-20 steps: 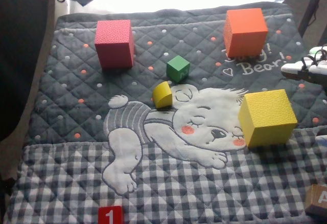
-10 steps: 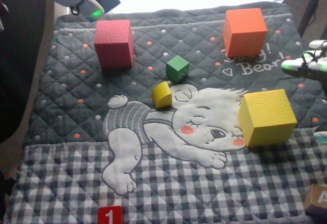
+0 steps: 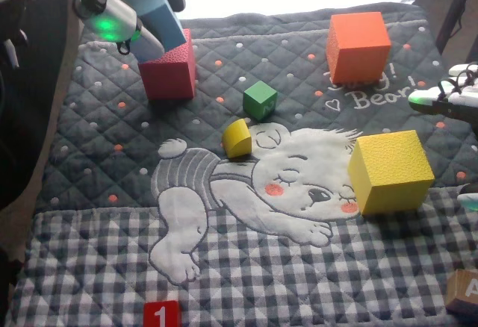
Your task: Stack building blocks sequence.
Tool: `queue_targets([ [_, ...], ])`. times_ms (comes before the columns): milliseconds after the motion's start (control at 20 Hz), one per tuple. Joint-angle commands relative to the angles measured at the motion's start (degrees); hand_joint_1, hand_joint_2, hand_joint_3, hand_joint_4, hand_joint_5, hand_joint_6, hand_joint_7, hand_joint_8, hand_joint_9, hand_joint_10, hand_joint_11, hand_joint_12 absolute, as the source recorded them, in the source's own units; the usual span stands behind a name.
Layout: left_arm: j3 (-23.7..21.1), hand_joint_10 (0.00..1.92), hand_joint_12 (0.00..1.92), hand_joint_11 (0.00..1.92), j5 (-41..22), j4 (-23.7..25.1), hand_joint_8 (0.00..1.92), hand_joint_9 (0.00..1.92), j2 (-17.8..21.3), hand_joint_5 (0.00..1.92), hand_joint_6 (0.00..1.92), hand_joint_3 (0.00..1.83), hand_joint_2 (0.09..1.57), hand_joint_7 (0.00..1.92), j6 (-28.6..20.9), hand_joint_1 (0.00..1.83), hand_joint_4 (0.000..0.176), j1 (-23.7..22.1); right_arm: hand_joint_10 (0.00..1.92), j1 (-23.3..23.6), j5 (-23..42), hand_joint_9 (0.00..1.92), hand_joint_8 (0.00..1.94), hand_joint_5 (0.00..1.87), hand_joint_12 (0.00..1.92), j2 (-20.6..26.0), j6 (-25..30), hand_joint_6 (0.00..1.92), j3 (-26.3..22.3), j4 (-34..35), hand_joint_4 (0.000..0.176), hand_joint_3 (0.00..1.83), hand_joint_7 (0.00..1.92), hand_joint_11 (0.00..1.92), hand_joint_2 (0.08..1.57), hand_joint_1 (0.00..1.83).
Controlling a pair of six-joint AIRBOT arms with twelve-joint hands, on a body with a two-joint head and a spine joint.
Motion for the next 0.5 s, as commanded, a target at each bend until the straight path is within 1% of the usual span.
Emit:
queue_targets([
  [0, 0.1, 1.62, 1.81, 0.75, -5.8, -0.6, 1.57, 0.75, -0.4, 0.94, 0.89, 0.0, 1.19, 0.76, -0.6, 1.24, 0.0, -0.4, 0.01, 0.8, 6.8, 0.39, 0.0, 0.26, 0.05, 0.1, 0.3, 0.0, 0.3, 1.5, 0.055, 0.0, 0.4, 0.32, 1.08, 0.72],
  [50, 0.3, 1.63, 1.81, 0.71, -5.9, -0.6, 1.55, 0.74, -0.7, 0.91, 0.98, 0.0, 1.2, 0.75, -0.8, 1.22, 0.0, -0.3, 0.0, 0.8, 6.8, 0.38, 0.0, 0.26, 0.06, 0.1, 0.3, 0.0, 0.3, 1.5, 0.053, 0.0, 0.39, 0.32, 1.08, 0.75],
  [100, 0.4, 1.65, 1.8, 0.72, -6.0, -0.6, 1.55, 0.74, -1.0, 0.92, 1.01, 0.0, 1.2, 0.73, -0.8, 1.22, 0.0, -0.3, 0.0, 0.8, 6.8, 0.35, 0.0, 0.25, 0.05, 0.1, 0.3, 0.0, 0.3, 1.5, 0.059, 0.0, 0.39, 0.3, 1.09, 0.75],
  [150, 0.6, 1.62, 1.78, 0.7, -6.1, -0.6, 1.54, 0.74, -1.3, 0.95, 0.93, 0.0, 1.19, 0.75, -0.8, 1.23, 0.0, -0.3, 0.0, 0.8, 6.8, 0.34, 0.0, 0.26, 0.05, 0.1, 0.3, 0.0, 0.3, 1.5, 0.057, 0.0, 0.38, 0.31, 1.08, 0.74],
  [200, 0.9, 1.51, 1.75, 0.65, -6.0, -0.6, 1.51, 0.72, -1.5, 0.98, 0.85, 0.0, 1.18, 0.77, -0.9, 1.24, 0.0, -0.3, 0.0, 0.8, 6.8, 0.35, 0.0, 0.27, 0.06, 0.1, 0.3, 0.01, 0.3, 1.5, 0.052, 0.0, 0.38, 0.33, 1.08, 0.74],
  [250, 1.1, 1.4, 1.68, 0.64, -6.0, -0.6, 1.46, 0.74, -1.6, 0.99, 0.83, 0.0, 1.17, 0.8, -0.9, 1.24, 0.0, -0.4, 0.0, 0.8, 6.8, 0.34, 0.0, 0.27, 0.06, 0.1, 0.3, 0.0, 0.3, 1.5, 0.056, 0.0, 0.37, 0.33, 1.08, 0.74],
  [300, 1.5, 1.39, 1.68, 0.64, -5.9, -0.7, 1.46, 0.75, -1.8, 1.01, 0.81, 0.0, 1.16, 0.8, -1.0, 1.24, 0.0, -0.4, 0.0, 0.8, 6.8, 0.34, 0.0, 0.27, 0.05, 0.1, 0.3, 0.01, 0.3, 1.5, 0.047, 0.0, 0.37, 0.32, 1.08, 0.75],
  [350, 2.1, 1.43, 1.68, 0.65, -5.9, -0.9, 1.44, 0.75, -2.2, 1.02, 0.83, 0.0, 1.16, 0.8, -1.3, 1.24, 0.0, -0.4, 0.01, 0.8, 6.8, 0.35, 0.01, 0.28, 0.04, 0.1, 0.3, 0.01, 0.3, 1.5, 0.053, 0.0, 0.39, 0.29, 1.08, 0.75],
  [400, 2.5, 1.46, 1.61, 0.62, -5.9, -0.9, 1.37, 0.76, -2.6, 1.03, 0.8, 0.0, 1.16, 0.78, -1.5, 1.34, 0.0, -0.4, 0.0, 0.8, 6.8, 0.34, 0.0, 0.28, 0.04, 0.1, 0.3, 0.01, 0.3, 1.5, 0.041, 0.0, 0.38, 0.29, 1.08, 0.76],
  [450, 2.9, 1.45, 1.57, 0.61, -6.0, -0.9, 1.34, 0.78, -3.0, 1.04, 0.78, 0.0, 1.16, 0.79, -1.9, 1.36, 0.0, -0.4, 0.0, 0.8, 6.8, 0.33, 0.0, 0.27, 0.04, 0.1, 0.3, 0.0, 0.3, 1.5, 0.045, 0.0, 0.37, 0.3, 1.09, 0.77],
])
